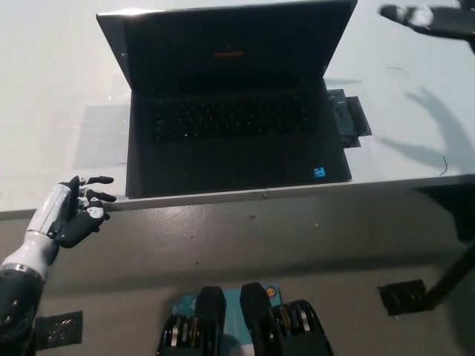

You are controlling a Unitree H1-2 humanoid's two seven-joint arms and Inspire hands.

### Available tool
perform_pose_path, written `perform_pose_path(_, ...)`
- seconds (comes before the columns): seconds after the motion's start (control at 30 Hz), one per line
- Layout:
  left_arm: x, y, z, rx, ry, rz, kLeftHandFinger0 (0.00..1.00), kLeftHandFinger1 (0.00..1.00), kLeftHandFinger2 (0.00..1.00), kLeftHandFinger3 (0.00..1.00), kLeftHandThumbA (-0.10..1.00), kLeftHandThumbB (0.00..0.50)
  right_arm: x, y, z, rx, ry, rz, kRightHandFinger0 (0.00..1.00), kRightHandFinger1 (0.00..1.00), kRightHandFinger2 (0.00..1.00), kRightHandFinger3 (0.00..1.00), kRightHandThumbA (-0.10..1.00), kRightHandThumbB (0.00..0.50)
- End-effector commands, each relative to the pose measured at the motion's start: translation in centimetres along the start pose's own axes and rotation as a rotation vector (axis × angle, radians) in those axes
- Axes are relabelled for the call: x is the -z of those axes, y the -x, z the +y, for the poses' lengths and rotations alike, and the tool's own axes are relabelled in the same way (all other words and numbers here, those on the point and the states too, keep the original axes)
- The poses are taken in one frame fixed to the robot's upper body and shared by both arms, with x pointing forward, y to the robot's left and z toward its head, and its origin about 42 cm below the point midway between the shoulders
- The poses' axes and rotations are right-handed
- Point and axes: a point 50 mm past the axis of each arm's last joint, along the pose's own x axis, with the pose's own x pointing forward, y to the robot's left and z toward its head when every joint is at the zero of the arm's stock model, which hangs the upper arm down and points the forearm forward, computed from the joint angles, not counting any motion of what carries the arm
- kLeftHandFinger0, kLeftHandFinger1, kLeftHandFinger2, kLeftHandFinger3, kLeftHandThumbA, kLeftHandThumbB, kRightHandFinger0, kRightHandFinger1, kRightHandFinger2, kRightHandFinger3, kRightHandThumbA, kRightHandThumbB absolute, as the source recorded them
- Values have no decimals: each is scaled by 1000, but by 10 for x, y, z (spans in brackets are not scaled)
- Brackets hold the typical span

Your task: The robot uses its right hand to push down on the lid of a laptop kept in the middle of the desk to close it

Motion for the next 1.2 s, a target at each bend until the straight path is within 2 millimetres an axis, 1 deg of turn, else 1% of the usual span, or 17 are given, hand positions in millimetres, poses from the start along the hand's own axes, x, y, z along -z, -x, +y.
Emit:
perform_pose_path(0.0, -14, -4, 8, 11, -14, -59, 330, 404, 513, 635, -100, 13, -44, -25, 5, -28, 108, -119, 825, 825, 835, 993, 1000, 282)
perform_pose_path(0.13, -17, -4, 8, 13, -8, -58, 330, 402, 512, 626, -100, 19, -58, -44, 21, -82, 120, -126, 943, 896, 883, 1000, 1000, 281)
perform_pose_path(0.17, -17, -3, 7, 13, -9, -50, 292, 380, 503, 616, -100, 13, -60, -52, 30, -101, 126, -131, 917, 876, 867, 1000, 1000, 256)
perform_pose_path(0.23, -17, -2, 7, 18, -10, -50, 278, 373, 499, 610, -100, 13, -63, -58, 36, -123, 148, -137, 888, 871, 856, 997, 1000, 254)
perform_pose_path(0.43, -21, -5, 7, 23, -28, -59, 289, 383, 514, 613, -100, 11, -73, -87, 58, -212, 217, -171, 909, 848, 803, 944, 1000, 327)
perform_pose_path(0.47, -22, -5, 8, 24, -30, -63, 304, 390, 521, 618, -100, 8, -73, -92, 62, -223, 239, -170, 895, 823, 782, 907, 1000, 357)
perform_pose_path(0.57, -26, -6, 7, 30, -44, -66, 340, 417, 552, 639, -100, 3, -69, -103, 68, -250, 276, -169, 896, 810, 765, 883, 1000, 362)
perform_pose_path(0.6, -28, -7, 7, 28, -44, -74, 331, 412, 546, 641, -100, 5, -66, -114, 77, -270, 283, -169, 896, 792, 734, 845, 1000, 402)
perform_pose_path(0.63, -29, -8, 8, 29, -47, -79, 337, 415, 553, 643, -100, 1, -66, -117, 78, -270, 282, -170, 919, 795, 730, 838, 1000, 396)
perform_pose_path(0.67, -29, -9, 8, 29, -47, -79, 336, 414, 554, 642, -100, 6, -65, -120, 81, -263, 290, -162, 920, 778, 707, 815, 1000, 443)
perform_pose_path(0.7, -29, -9, 7, 31, -55, -79, 344, 421, 562, 647, -97, 7, -64, -123, 83, -260, 301, -163, 994, 779, 698, 820, 1000, 438)
perform_pose_path(0.73, -29, -10, 6, 34, -59, -81, 340, 420, 563, 647, -97, 5, -61, -124, 85, -257, 302, -163, 1000, 787, 699, 821, 1000, 429)
perform_pose_path(0.83, -30, -10, 4, 36, -50, -67, 365, 438, 573, 652, -91, 4, -52, -127, 91, -267, 354, -163, 1000, 795, 727, 846, 1000, 410)
perform_pose_path(0.9, -32, -12, 3, 43, -56, -74, 338, 417, 557, 654, -99, 1, -48, -128, 92, -270, 389, -157, 1000, 795, 730, 845, 1000, 417)
perform_pose_path(0.97, -32, -12, 3, 46, -50, -78, 337, 422, 559, 653, -100, 4, -36, -133, 95, -277, 417, -156, 933, 754, 700, 814, 1000, 436)
perform_pose_path(1.0, -32, -12, 3, 44, -50, -77, 335, 420, 557, 649, -98, 9, -30, -135, 96, -275, 459, -147, 968, 756, 701, 824, 1000, 442)
perform_pose_path(1.17, -33, -12, 2, 45, -53, -79, 322, 408, 543, 647, -91, 13, -7, -136, 93, -269, 508, -119, 1000, 781, 733, 875, 1000, 393)
